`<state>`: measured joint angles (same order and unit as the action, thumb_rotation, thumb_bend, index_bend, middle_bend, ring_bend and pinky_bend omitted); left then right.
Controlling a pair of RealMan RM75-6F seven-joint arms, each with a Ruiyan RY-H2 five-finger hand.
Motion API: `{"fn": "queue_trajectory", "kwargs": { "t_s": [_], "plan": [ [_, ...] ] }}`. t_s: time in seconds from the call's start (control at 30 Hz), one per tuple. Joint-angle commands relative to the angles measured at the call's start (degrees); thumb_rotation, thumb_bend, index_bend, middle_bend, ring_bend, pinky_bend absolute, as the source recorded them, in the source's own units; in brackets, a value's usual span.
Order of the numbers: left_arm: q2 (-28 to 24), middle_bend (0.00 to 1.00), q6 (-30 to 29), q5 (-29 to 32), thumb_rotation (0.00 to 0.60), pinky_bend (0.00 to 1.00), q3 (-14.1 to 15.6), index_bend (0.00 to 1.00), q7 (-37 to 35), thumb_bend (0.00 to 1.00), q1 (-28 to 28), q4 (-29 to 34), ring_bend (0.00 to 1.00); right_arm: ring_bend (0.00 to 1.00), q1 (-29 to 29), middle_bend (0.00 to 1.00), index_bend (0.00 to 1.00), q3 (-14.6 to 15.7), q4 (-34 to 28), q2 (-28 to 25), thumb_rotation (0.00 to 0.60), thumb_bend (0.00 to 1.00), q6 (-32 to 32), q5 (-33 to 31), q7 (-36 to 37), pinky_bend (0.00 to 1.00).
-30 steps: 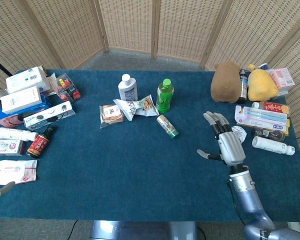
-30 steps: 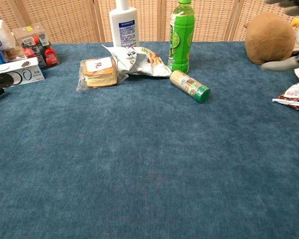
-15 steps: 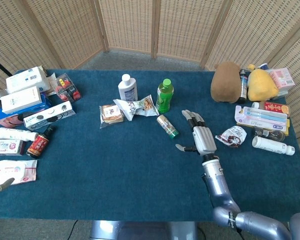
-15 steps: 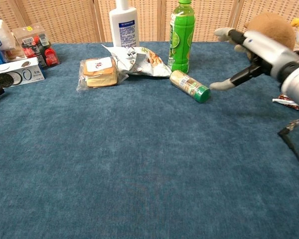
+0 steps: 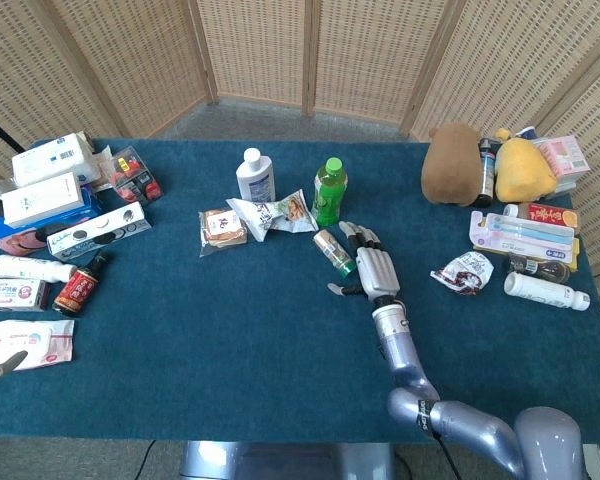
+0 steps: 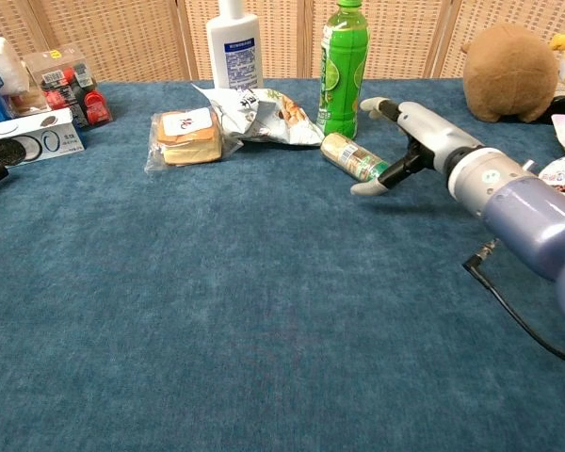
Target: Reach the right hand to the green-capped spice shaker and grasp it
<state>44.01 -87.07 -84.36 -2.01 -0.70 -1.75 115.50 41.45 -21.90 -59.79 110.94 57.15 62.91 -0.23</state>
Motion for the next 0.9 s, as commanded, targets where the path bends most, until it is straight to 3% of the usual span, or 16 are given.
{"fn": "queue_trajectory", "kwargs": {
  "t_s": [0.03, 0.33, 0.43, 0.53, 0.57, 0.7, 0.8, 0.9],
  "plan": [
    [0.1, 0.0, 0.1, 0.4, 0.6, 0.0, -0.1, 0.07, 0.1, 0.0, -0.1, -0.1, 0.0, 0.0, 2.3, 0.0, 0.0, -1.3, 4.0, 1.8, 0.6, 0.0, -1.8, -0.4, 1.4, 0.0],
    [0.4, 0.0, 0.5, 1.5, 0.6, 0.0, -0.5, 0.07, 0.2, 0.0, -0.3, -0.5, 0.0, 0.0, 5.3, 0.0, 0.0, -2.4, 13.6, 5.0, 0.6, 0.0, -5.0, -0.6, 5.7, 0.0],
    [0.6, 0.0, 0.6, 1.8, 0.6, 0.0, -0.7, 0.07, 0.3, 0.0, -0.4, -0.7, 0.0, 0.01, 6.0, 0.09, 0.0, -2.4, 15.9, 5.9, 0.6, 0.0, -5.2, -0.2, 6.5, 0.13],
    [0.7, 0.0, 0.8, 1.9, 0.6, 0.0, -0.7, 0.07, 0.6, 0.0, -0.5, -0.7, 0.0, 0.22, 6.6, 0.29, 0.09, -2.7, 18.1, 7.2, 0.6, 0.0, -4.3, -0.1, 6.6, 0.37],
    [0.7, 0.0, 0.8, 1.8, 0.6, 0.0, -0.7, 0.07, 0.6, 0.0, -0.6, -0.6, 0.0, 0.34, 6.7, 0.39, 0.17, -2.6, 18.8, 7.5, 0.6, 0.0, -4.3, -0.1, 6.5, 0.49],
    [0.8, 0.0, 0.8, 1.9, 0.6, 0.0, -0.7, 0.07, 0.8, 0.0, -0.6, -0.6, 0.0, 0.58, 6.8, 0.59, 0.35, -2.2, 20.8, 8.4, 0.6, 0.03, -5.2, -0.4, 5.7, 0.74],
    [0.8, 0.0, 0.7, 1.9, 0.6, 0.0, -0.7, 0.07, 0.9, 0.0, -0.6, -0.5, 0.0, 0.68, 6.6, 0.7, 0.45, -2.1, 21.1, 8.4, 0.6, 0.05, -5.2, -0.5, 5.4, 0.84],
    [0.9, 0.0, 0.6, 1.6, 0.6, 0.0, -0.6, 0.07, 1.0, 0.0, -0.5, -0.4, 0.0, 0.72, 6.0, 0.75, 0.49, -1.9, 20.3, 7.9, 0.6, 0.08, -4.0, 0.1, 5.7, 0.88]
  ]
}}
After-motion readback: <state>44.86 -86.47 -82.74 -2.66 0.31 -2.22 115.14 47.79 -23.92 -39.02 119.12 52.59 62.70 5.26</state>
